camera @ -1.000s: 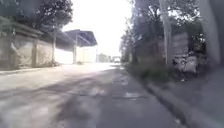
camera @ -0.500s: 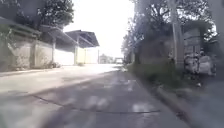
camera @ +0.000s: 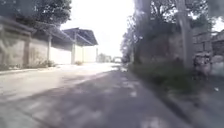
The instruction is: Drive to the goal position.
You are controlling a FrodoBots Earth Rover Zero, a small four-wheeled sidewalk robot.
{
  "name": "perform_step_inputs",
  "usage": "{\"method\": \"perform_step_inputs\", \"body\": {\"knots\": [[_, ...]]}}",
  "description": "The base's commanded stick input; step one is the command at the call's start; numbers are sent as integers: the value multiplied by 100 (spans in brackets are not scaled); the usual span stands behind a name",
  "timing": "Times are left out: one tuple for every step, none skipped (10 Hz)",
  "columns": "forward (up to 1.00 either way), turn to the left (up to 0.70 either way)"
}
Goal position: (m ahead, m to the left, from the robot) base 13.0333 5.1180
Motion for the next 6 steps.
{"method": "perform_step_inputs", "body": {"knots": [[100,0],[100,0],[100,0],[100,0],[100,0],[100,0]]}}
